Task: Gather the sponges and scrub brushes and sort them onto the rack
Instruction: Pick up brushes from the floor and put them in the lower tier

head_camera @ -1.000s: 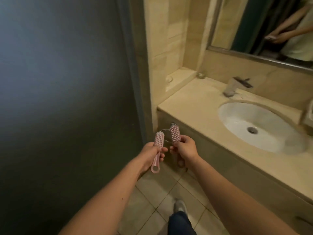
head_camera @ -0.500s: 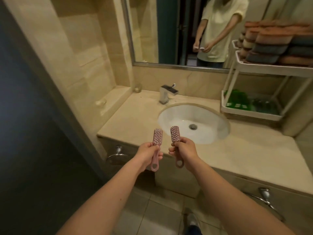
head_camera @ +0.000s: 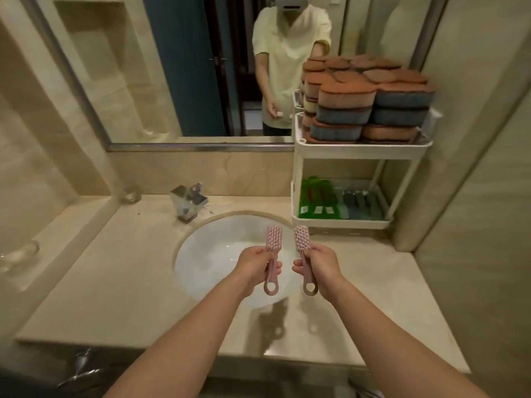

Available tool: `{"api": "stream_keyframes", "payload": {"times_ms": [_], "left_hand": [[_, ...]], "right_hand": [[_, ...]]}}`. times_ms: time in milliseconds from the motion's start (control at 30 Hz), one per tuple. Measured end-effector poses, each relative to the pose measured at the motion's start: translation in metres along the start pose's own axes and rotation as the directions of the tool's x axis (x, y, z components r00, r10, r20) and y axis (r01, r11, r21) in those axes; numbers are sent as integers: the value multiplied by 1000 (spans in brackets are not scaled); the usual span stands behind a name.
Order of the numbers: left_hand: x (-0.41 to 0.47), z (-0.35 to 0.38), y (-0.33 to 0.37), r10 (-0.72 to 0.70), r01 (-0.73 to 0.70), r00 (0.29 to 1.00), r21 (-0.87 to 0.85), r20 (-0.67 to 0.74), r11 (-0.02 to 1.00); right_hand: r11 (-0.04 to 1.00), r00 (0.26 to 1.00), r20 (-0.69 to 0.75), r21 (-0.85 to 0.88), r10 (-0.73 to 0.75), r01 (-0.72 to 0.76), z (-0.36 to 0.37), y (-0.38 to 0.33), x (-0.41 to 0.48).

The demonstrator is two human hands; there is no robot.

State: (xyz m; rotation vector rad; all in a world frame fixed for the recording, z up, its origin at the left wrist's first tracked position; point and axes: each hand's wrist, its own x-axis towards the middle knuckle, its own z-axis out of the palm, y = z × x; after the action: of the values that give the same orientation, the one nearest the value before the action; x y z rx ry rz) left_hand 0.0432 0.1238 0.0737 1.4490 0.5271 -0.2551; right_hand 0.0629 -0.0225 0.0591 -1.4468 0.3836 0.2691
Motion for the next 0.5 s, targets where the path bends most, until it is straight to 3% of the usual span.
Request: {"api": "stream_keyframes", "payload": {"times_ms": [367, 500], "left_hand": [[85, 115, 51, 10, -25, 995, 148, 102, 989], [113, 145, 70, 15, -39, 992, 184, 128, 982]], "right_hand": [[998, 987, -158, 65, 6, 4, -79, -49, 97], [999, 974, -221, -33, -41, 35, -103, -64, 132]]}}
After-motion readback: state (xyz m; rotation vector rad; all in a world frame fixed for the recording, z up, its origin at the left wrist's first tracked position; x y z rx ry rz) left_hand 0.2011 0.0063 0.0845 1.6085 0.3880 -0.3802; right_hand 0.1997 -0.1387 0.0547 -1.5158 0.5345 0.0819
